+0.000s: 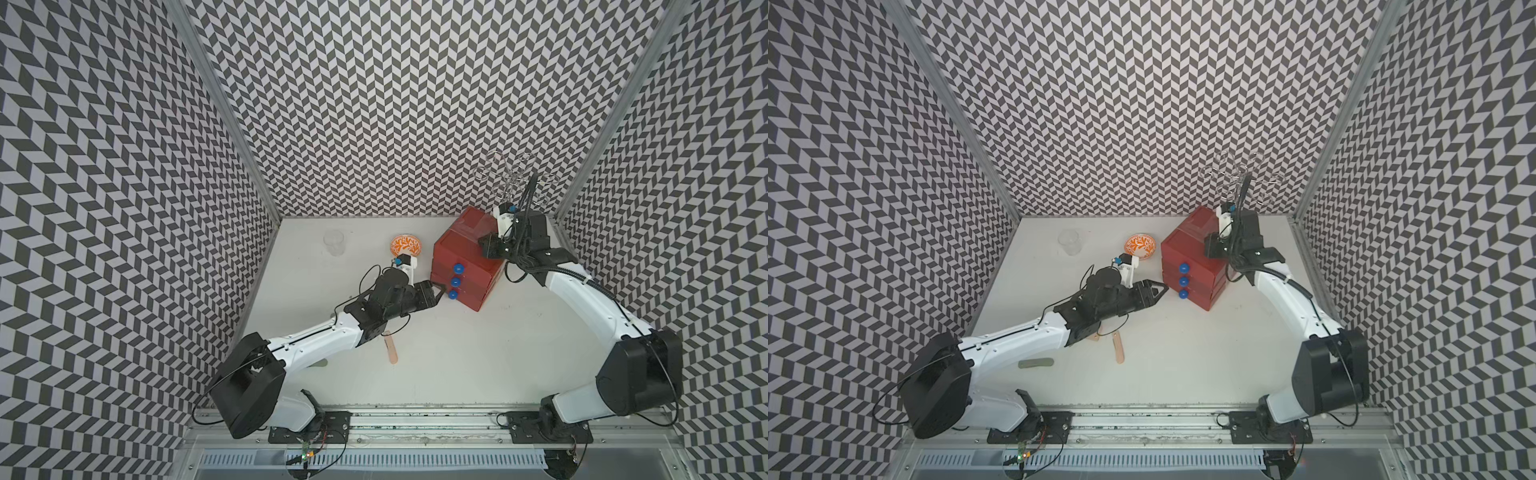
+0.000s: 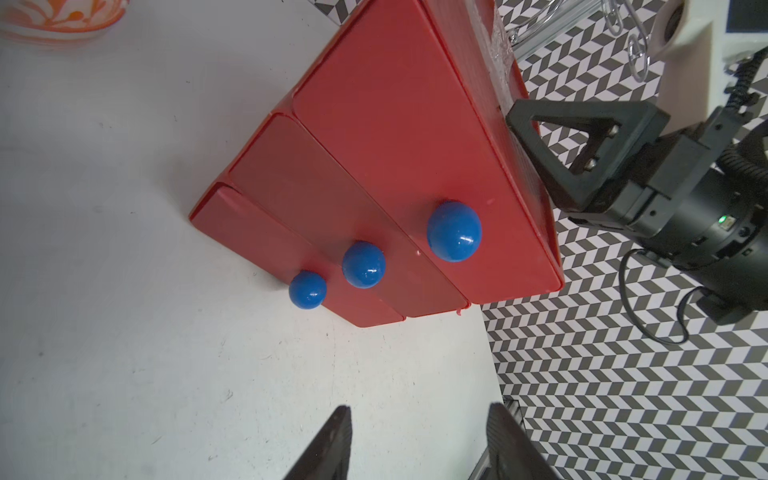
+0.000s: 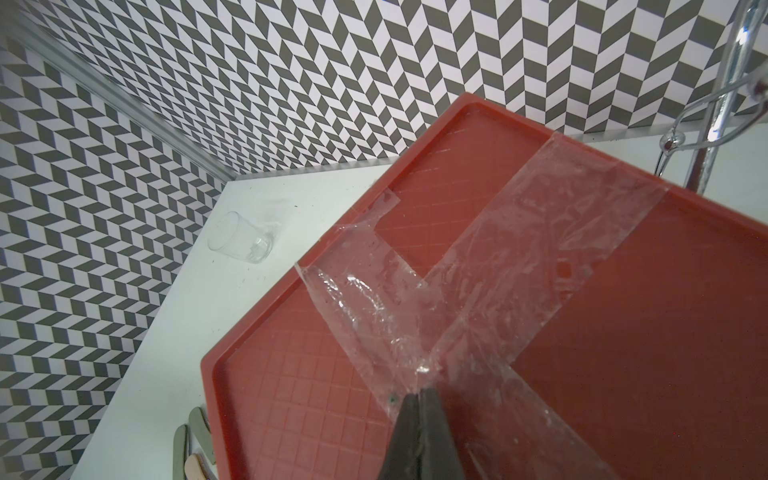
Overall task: Place the fruit knives into the drawer by color
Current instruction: Open the drawer in the storage box.
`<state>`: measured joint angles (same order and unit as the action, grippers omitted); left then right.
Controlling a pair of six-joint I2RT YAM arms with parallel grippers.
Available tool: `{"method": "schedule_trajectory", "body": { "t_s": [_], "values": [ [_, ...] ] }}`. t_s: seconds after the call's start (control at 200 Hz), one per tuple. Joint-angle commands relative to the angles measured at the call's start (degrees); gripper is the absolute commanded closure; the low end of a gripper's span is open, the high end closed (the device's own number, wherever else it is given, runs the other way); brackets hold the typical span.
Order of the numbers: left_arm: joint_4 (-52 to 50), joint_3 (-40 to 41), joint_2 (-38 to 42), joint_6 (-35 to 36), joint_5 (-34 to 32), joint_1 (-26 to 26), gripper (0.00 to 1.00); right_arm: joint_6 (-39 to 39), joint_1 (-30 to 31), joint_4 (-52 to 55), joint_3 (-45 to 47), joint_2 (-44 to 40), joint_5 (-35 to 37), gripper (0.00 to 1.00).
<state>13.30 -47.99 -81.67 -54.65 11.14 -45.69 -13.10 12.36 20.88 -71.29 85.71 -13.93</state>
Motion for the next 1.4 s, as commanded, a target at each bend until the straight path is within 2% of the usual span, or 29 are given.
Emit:
{"method": "schedule_trajectory", "body": {
  "t_s": [0.0,0.27,0.591,1.397],
  "values": [
    [6.59,0.86,-2.38,-1.07,1.83,0.11,0.47,0.14,-0.11,12.39,3.69,3.11,2.62,0.99],
    [10.52,0.26,-7.94,-2.21,3.22,0.24,0.47,0.08,-0.12,11.99,4.25,3.06,2.33,0.99],
    [21.11,-0.53,-15.30,-6.47,6.87,0.31,0.47,-0.05,-0.11,11.75,4.05,3.16,1.87,0.99],
    [26.82,-5.91,-24.63,-8.69,9.12,2.35,0.51,-0.14,-0.09,11.18,4.31,3.76,1.36,0.99]
  ]
}}
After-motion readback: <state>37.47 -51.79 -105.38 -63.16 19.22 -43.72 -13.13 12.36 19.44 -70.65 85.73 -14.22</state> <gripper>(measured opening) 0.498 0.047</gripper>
